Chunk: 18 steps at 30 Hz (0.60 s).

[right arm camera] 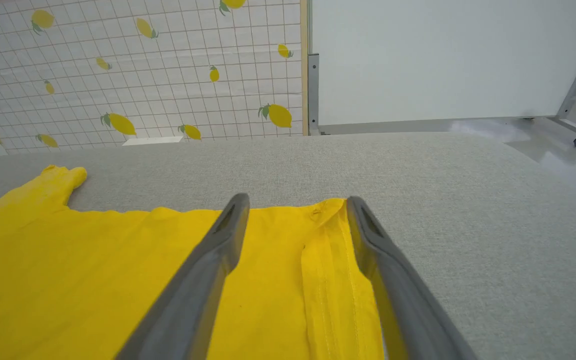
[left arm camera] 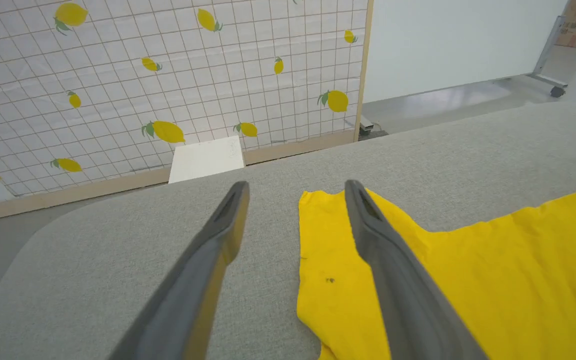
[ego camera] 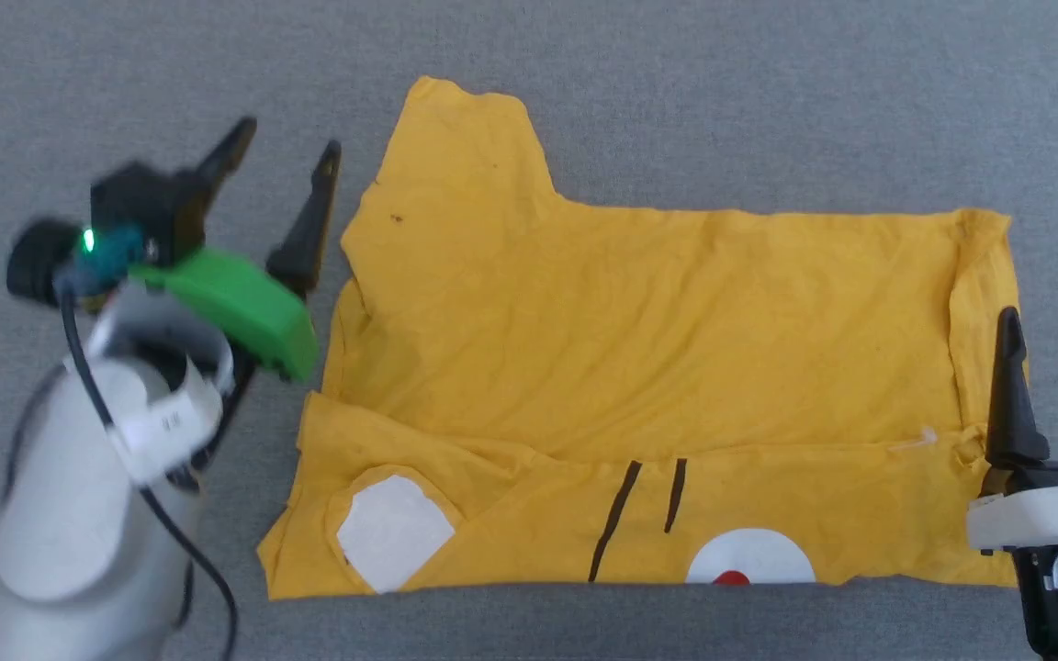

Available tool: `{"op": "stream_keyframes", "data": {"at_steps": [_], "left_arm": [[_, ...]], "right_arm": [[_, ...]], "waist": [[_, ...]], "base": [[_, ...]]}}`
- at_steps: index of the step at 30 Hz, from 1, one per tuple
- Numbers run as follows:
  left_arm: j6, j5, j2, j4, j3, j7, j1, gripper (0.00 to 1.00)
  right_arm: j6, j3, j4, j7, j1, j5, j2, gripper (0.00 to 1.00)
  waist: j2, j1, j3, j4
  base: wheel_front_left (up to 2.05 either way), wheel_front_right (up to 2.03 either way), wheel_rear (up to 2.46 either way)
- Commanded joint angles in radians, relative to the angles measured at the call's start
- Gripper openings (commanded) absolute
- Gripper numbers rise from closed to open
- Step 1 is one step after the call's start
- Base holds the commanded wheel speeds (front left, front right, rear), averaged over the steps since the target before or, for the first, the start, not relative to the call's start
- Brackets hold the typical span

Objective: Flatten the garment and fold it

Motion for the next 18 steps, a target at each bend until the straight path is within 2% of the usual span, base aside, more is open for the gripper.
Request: {"op": "stream_keyframes", "data": {"at_steps": [1, 10, 18], "left_arm": [[-0.007, -0.021, 0.023, 0.014, -0.015, 0.045, -0.062, 1.0], [-0.015, -0.177, 0.146, 0.152, -0.144, 0.37, -0.375, 1.0], [-0.015, -0.259, 0.199, 0.234, -0.204, 0.487, -0.49, 1.0]], "right_arm": [[-0.002, 0.008, 0.002, -0.01, -0.022, 0.01, 0.001, 1.0], [-0.002, 0.044, 0.052, -0.037, -0.074, 0.032, 0.001, 1.0], [-0.002, 0.06, 0.088, -0.06, -0.097, 0.043, 0.001, 1.0]], "waist": [[0.0, 0.0, 0.069, -0.03], [0.0, 0.0, 0.172, -0.099], [0.0, 0.0, 0.234, -0.156]], "base": [[0.0, 0.0, 0.0], [0.0, 0.0, 0.0], [0.0, 0.0, 0.0]]}}
